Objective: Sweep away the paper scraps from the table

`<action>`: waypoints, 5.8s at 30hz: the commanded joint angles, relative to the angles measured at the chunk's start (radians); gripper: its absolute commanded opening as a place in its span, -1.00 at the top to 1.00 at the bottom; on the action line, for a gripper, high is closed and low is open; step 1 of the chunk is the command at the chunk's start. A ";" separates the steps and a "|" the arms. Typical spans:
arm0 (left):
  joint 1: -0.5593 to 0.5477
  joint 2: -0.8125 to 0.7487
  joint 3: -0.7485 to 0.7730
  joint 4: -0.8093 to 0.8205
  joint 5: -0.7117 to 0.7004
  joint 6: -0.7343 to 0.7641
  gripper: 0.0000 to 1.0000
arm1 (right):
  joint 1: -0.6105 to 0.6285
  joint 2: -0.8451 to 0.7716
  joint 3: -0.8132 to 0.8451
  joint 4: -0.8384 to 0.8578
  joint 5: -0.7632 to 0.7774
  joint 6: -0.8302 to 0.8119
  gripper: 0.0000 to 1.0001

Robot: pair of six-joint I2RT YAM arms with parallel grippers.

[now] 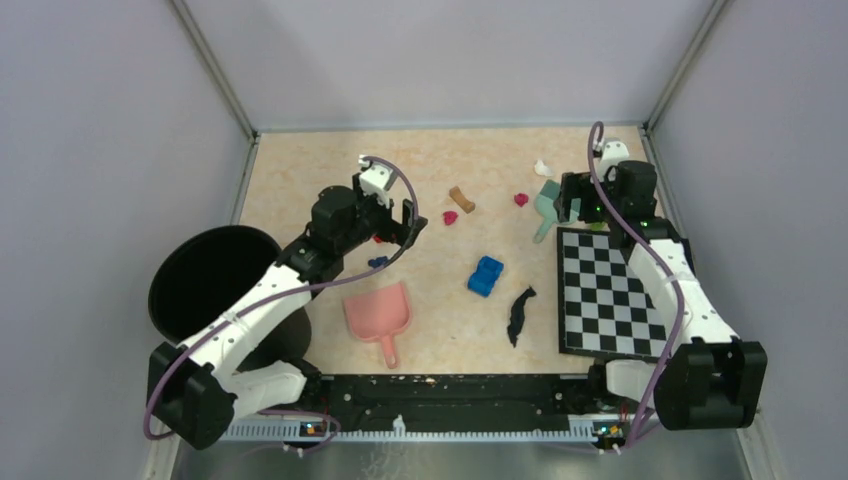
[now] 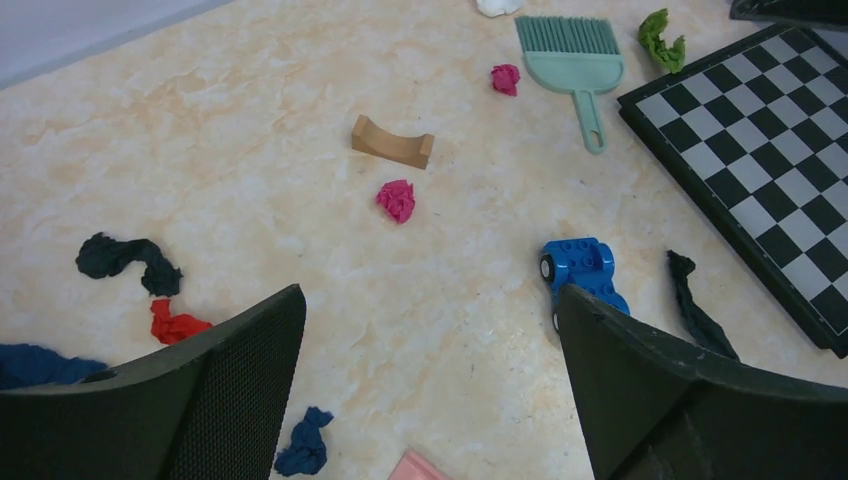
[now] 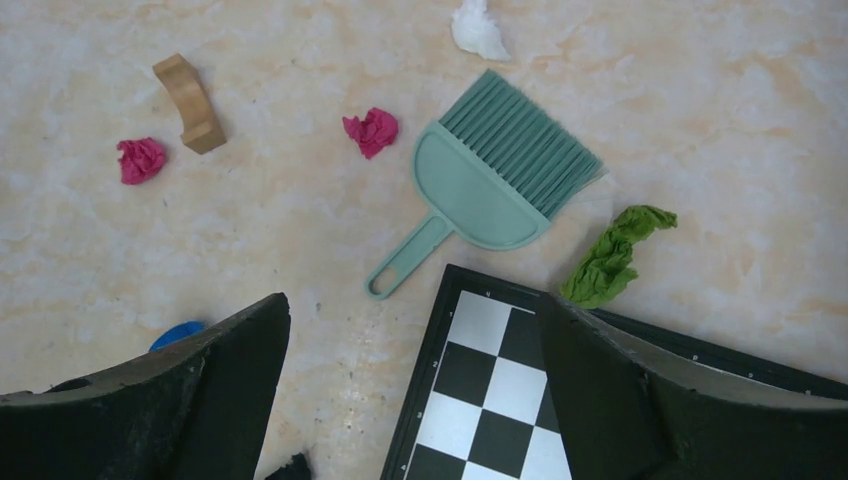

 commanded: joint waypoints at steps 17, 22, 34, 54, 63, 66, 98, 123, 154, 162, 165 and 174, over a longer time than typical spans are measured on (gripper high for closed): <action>-0.031 -0.099 -0.042 -0.015 -0.085 -0.012 -0.98 | 0.003 0.144 0.116 0.002 -0.105 -0.213 -0.75; -0.031 -0.045 -0.002 -0.086 -0.107 -0.035 -0.98 | 0.003 0.313 0.245 -0.069 -0.084 -0.229 -0.69; -0.063 -0.035 0.067 -0.128 -0.184 0.047 -0.97 | 0.026 0.567 0.387 -0.060 -0.085 -0.227 -0.12; -0.064 -0.050 -0.052 0.086 -0.429 -0.010 -0.97 | 0.160 0.802 0.487 -0.096 0.088 -0.291 0.30; -0.088 -0.095 -0.078 0.109 -0.312 0.053 -0.97 | 0.160 0.848 0.506 -0.107 0.137 -0.278 0.35; -0.087 -0.085 -0.059 0.085 -0.221 0.067 -0.87 | 0.161 0.867 0.517 -0.116 0.147 -0.277 0.37; -0.094 0.020 -0.119 0.251 -0.088 -0.112 -0.58 | 0.157 0.546 0.480 -0.311 -0.132 -0.144 1.00; -0.219 0.149 -0.057 0.240 -0.085 -0.157 -0.56 | -0.012 0.713 0.527 -0.207 0.013 0.006 0.21; -0.221 0.093 -0.116 0.222 -0.056 -0.205 -0.55 | -0.087 0.818 0.564 -0.204 0.006 0.039 0.51; -0.222 0.096 -0.121 0.221 -0.052 -0.205 -0.55 | -0.089 0.803 0.527 -0.244 -0.008 0.029 0.50; -0.222 0.095 -0.123 0.220 -0.053 -0.207 -0.55 | -0.089 0.807 0.517 -0.264 -0.006 0.029 0.51; -0.222 0.098 -0.129 0.224 -0.055 -0.208 -0.55 | -0.087 0.840 0.506 -0.298 -0.007 -0.008 0.54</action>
